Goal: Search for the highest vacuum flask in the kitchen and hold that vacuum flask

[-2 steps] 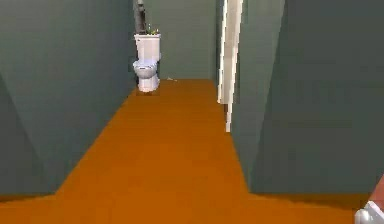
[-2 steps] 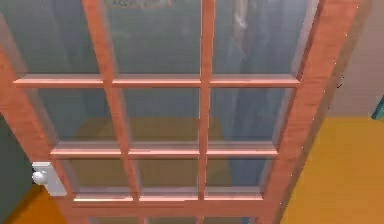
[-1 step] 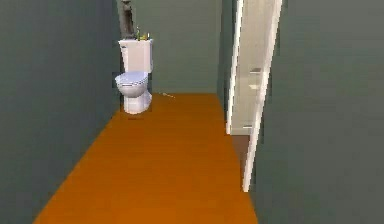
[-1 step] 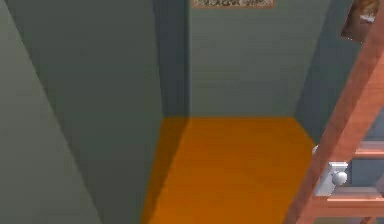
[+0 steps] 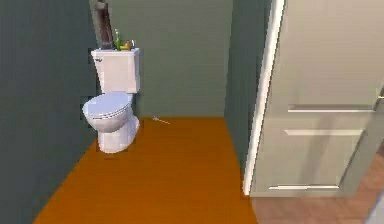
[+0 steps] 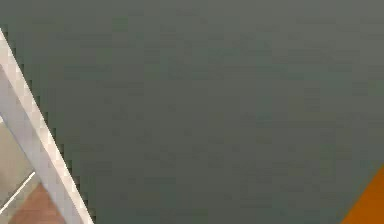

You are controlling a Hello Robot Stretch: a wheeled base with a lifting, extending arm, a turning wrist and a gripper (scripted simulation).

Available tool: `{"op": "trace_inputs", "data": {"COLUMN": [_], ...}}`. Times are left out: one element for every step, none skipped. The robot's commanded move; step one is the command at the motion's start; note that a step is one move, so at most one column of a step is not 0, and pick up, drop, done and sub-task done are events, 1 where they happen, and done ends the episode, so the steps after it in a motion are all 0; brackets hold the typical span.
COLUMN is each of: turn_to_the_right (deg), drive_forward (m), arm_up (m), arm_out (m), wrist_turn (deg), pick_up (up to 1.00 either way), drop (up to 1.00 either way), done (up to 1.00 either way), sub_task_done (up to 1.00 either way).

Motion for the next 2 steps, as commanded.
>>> {"op": "trace_inputs", "data": {"turn_to_the_right": [0.0,45.0], "drive_forward": [0.80,0.00], "arm_up": [0.00,0.00], "arm_out": [0.00,0.00], "wrist_turn": [0.0,0.0], "pick_up": [0.00,0.00], "drop": [0.00,0.00], "done": [0.00,0.00], "sub_task_done": [0.00,0.00]}}
